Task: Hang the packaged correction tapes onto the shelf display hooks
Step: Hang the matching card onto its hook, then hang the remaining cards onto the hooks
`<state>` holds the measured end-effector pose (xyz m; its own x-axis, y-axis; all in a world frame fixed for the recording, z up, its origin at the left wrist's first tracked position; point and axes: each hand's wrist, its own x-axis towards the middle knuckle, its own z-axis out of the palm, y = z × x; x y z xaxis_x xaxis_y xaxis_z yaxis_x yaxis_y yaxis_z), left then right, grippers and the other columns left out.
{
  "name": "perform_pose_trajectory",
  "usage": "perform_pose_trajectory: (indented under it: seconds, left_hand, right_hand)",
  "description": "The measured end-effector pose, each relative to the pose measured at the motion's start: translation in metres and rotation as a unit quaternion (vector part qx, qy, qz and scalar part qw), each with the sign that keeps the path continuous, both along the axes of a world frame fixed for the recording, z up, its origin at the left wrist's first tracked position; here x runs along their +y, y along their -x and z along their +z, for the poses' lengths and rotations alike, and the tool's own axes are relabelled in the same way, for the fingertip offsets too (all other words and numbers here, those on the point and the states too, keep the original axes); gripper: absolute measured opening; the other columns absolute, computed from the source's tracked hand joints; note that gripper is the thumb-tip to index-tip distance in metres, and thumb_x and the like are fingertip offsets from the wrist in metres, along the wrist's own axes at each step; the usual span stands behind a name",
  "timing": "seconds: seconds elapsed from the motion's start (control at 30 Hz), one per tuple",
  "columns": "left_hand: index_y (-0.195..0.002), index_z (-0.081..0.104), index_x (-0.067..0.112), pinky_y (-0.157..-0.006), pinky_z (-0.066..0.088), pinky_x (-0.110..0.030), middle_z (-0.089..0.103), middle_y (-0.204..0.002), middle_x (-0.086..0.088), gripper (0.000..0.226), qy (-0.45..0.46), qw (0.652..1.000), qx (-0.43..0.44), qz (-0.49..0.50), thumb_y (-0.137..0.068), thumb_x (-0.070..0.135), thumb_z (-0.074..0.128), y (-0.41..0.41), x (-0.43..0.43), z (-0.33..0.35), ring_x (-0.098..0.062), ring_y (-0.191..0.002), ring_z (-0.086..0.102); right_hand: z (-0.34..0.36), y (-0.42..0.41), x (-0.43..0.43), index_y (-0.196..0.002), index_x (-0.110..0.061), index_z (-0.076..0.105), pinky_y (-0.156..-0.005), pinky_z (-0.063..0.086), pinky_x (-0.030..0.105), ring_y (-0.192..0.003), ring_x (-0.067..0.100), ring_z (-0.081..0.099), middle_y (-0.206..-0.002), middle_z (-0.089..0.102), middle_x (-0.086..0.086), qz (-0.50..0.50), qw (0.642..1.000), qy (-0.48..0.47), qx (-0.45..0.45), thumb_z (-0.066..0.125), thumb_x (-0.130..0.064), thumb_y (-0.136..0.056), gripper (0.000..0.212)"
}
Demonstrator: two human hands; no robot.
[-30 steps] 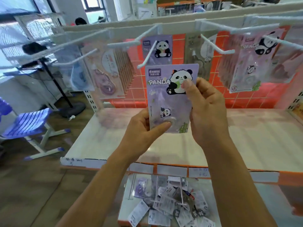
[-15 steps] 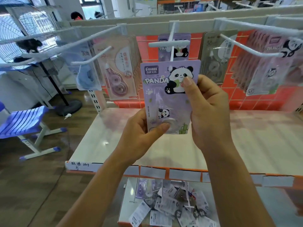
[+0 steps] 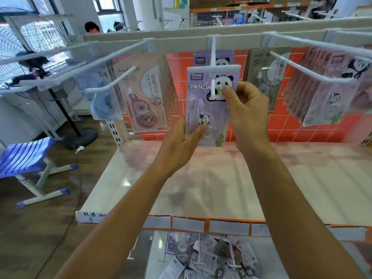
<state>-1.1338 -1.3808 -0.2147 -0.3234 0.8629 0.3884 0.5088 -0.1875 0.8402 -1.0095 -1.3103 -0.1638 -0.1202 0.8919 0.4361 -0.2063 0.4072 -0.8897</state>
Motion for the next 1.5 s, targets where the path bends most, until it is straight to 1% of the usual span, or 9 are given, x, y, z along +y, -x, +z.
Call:
perform_pose_trajectory:
  seconds: [0.2, 0.3, 0.53, 0.7, 0.8, 0.9, 1.07, 1.33, 1.5]
  left_hand:
    - [-0.099, 0.052, 0.01, -0.064, 0.043, -0.036, 0.055, -0.085, -0.006, 0.033, 0.02, 0.993, 0.11, 0.037, -0.096, 0.044, 0.05, 0.014, 0.047, 0.011, -0.02, -0.072, 0.051]
    - [-0.097, 0.059, 0.002, -0.055, 0.038, -0.034, 0.051, -0.072, -0.011, 0.042, 0.011, 0.988, 0.155, 0.006, -0.099, 0.041, 0.044, 0.015, 0.062, 0.016, -0.021, -0.062, 0.047]
    - [-0.104, 0.057, 0.004, -0.057, 0.037, -0.032, 0.06, -0.08, -0.013, 0.061, 0.113, 0.979, 0.156, 0.059, -0.088, 0.06, 0.038, 0.02, 0.074, 0.003, -0.031, -0.077, 0.063]
    - [-0.126, 0.05, 0.004, -0.087, 0.047, -0.04, 0.062, -0.118, -0.018, 0.052, 0.208, 0.957, 0.189, 0.069, -0.096, 0.046, 0.049, 0.014, 0.05, -0.038, -0.037, -0.11, 0.058]
    - [-0.129, 0.049, 0.012, -0.092, 0.046, -0.039, 0.064, -0.119, -0.011, 0.048, 0.229, 0.952, 0.198, 0.04, -0.094, 0.045, 0.051, 0.006, 0.032, -0.063, -0.033, -0.111, 0.059]
    - [-0.133, 0.047, 0.011, -0.094, 0.043, -0.036, 0.062, -0.125, -0.009, 0.047, 0.254, 0.939, 0.234, 0.0, -0.096, 0.04, 0.051, -0.002, 0.011, -0.084, -0.028, -0.116, 0.056]
    - [-0.13, 0.052, 0.011, -0.095, 0.042, -0.034, 0.061, -0.125, -0.009, 0.04, 0.187, 0.941, 0.272, -0.079, -0.094, 0.028, 0.055, -0.019, -0.026, -0.111, -0.024, -0.115, 0.056]
    - [-0.097, 0.062, -0.002, -0.07, 0.038, -0.027, 0.063, -0.089, -0.016, 0.018, 0.025, 0.934, 0.321, -0.156, -0.085, 0.003, 0.05, -0.049, -0.079, -0.15, -0.033, -0.081, 0.057]
    - [-0.099, 0.066, -0.007, -0.098, 0.044, -0.04, 0.065, -0.101, -0.022, 0.019, -0.044, 0.92, 0.365, -0.132, -0.086, 0.002, 0.056, -0.06, -0.089, -0.17, -0.04, -0.107, 0.059]
  right_hand:
    - [0.009, 0.022, 0.057, -0.085, -0.021, 0.061, -0.07, 0.05, 0.027, -0.063, -0.003, 0.052, -0.068, 0.055, -0.019, -0.126, 0.984, -0.056, -0.109, 0.066, -0.023, -0.086, 0.006]
    - [0.012, 0.028, 0.069, -0.092, -0.015, 0.064, -0.068, 0.045, 0.022, -0.071, 0.005, 0.054, -0.071, 0.053, -0.017, -0.158, 0.974, -0.065, -0.148, 0.064, -0.026, -0.089, 0.012]
    - [-0.005, 0.026, 0.065, -0.11, -0.008, 0.058, -0.077, 0.047, 0.021, -0.083, 0.008, 0.057, -0.089, 0.059, -0.007, -0.174, 0.975, -0.045, -0.13, 0.065, -0.023, -0.088, 0.027]
    - [-0.069, 0.011, 0.037, -0.11, -0.001, 0.059, -0.078, 0.037, 0.017, -0.092, 0.02, 0.058, -0.104, 0.064, 0.01, -0.205, 0.958, -0.032, -0.196, 0.061, -0.02, -0.09, 0.028]
    - [-0.108, 0.001, 0.013, -0.115, 0.0, 0.058, -0.077, 0.028, 0.015, -0.102, 0.025, 0.057, -0.113, 0.062, 0.014, -0.204, 0.942, -0.001, -0.265, 0.058, -0.017, -0.092, 0.029]
    - [-0.145, -0.008, -0.013, -0.122, -0.003, 0.056, -0.083, 0.038, 0.024, -0.104, 0.026, 0.06, -0.123, 0.06, 0.012, -0.183, 0.933, 0.023, -0.31, 0.056, -0.018, -0.093, 0.032]
    - [-0.185, -0.019, -0.061, -0.119, -0.002, 0.061, -0.092, 0.047, 0.043, -0.109, 0.031, 0.059, -0.122, 0.062, 0.014, -0.19, 0.92, -0.016, -0.341, 0.054, -0.015, -0.091, 0.031]
    - [-0.225, -0.039, -0.132, -0.11, 0.0, 0.067, -0.094, 0.037, 0.021, -0.105, 0.026, 0.058, -0.112, 0.067, 0.016, -0.239, 0.903, -0.098, -0.342, 0.053, 0.001, -0.082, 0.031]
    - [-0.241, -0.06, -0.148, -0.115, 0.001, 0.063, -0.095, 0.044, 0.029, -0.106, 0.023, 0.055, -0.111, 0.067, 0.015, -0.192, 0.91, -0.119, -0.349, 0.049, -0.007, -0.087, 0.033]
